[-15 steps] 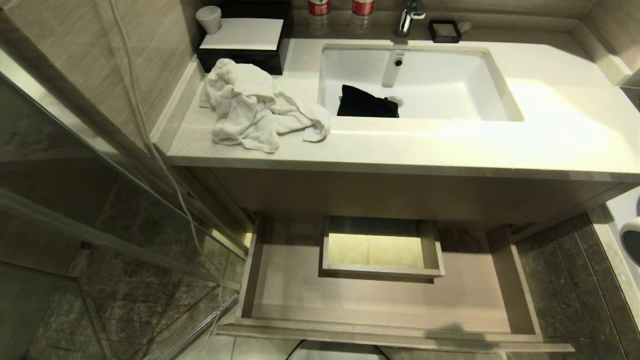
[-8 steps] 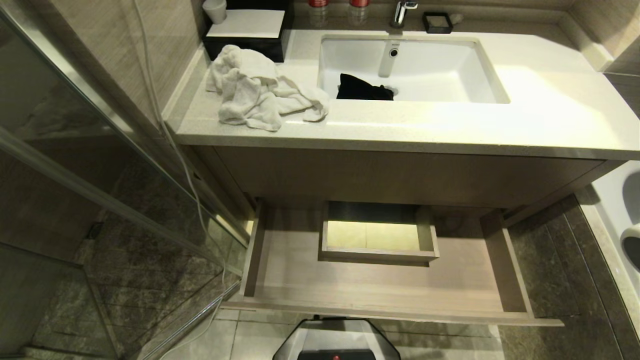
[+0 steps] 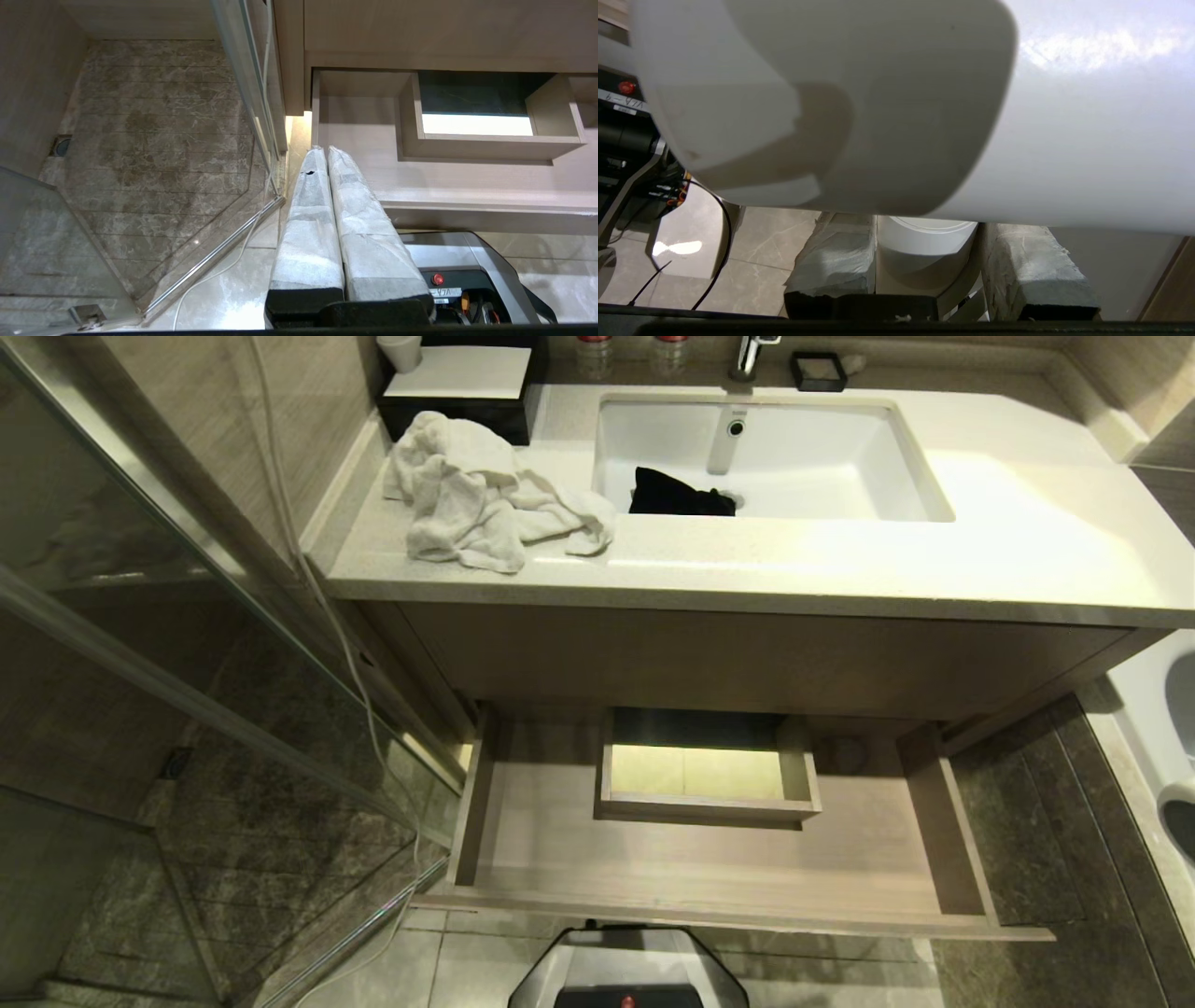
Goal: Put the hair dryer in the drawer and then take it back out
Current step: Put it into the drawer
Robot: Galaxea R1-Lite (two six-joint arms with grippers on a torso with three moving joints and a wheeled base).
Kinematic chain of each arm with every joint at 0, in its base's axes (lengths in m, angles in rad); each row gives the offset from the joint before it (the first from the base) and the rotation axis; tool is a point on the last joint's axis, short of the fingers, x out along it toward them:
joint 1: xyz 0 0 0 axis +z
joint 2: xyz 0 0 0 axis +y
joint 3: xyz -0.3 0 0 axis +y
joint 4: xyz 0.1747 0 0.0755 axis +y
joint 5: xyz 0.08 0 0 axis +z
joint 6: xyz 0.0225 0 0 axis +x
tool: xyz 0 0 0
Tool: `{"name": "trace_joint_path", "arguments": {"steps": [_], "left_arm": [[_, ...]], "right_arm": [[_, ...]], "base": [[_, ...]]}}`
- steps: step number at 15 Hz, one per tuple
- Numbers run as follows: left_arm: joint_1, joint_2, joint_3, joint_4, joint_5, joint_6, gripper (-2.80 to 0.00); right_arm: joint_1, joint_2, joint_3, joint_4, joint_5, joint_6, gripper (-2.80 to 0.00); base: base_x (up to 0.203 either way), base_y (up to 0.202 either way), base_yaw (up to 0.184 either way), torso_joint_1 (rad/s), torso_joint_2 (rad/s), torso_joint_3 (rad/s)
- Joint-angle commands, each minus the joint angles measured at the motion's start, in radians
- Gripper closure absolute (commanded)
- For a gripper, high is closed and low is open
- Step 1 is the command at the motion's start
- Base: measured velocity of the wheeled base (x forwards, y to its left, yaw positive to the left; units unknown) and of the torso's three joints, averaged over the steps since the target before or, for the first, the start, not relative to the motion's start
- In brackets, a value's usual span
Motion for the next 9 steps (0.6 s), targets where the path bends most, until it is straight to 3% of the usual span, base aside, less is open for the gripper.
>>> {"name": "trace_joint_path", "arguments": {"steps": [1,9], "left_arm": [[0.000,0.000,0.002,0.001,0.000,0.000,0.00],[0.000,0.000,0.002,0.001,0.000,0.000,0.00]], "right_arm": [[-0.006,-0.010,0.017,0.000,-0.001,-0.003,0.00],[-0.045,-0.079,0.042,0.030,0.001,0.000,0.00]], "base": [[0.000,0.000,0.000,-0.168,0.31,0.139],[0.000,0.000,0.000,-0.166,0.31,0.140]]}}
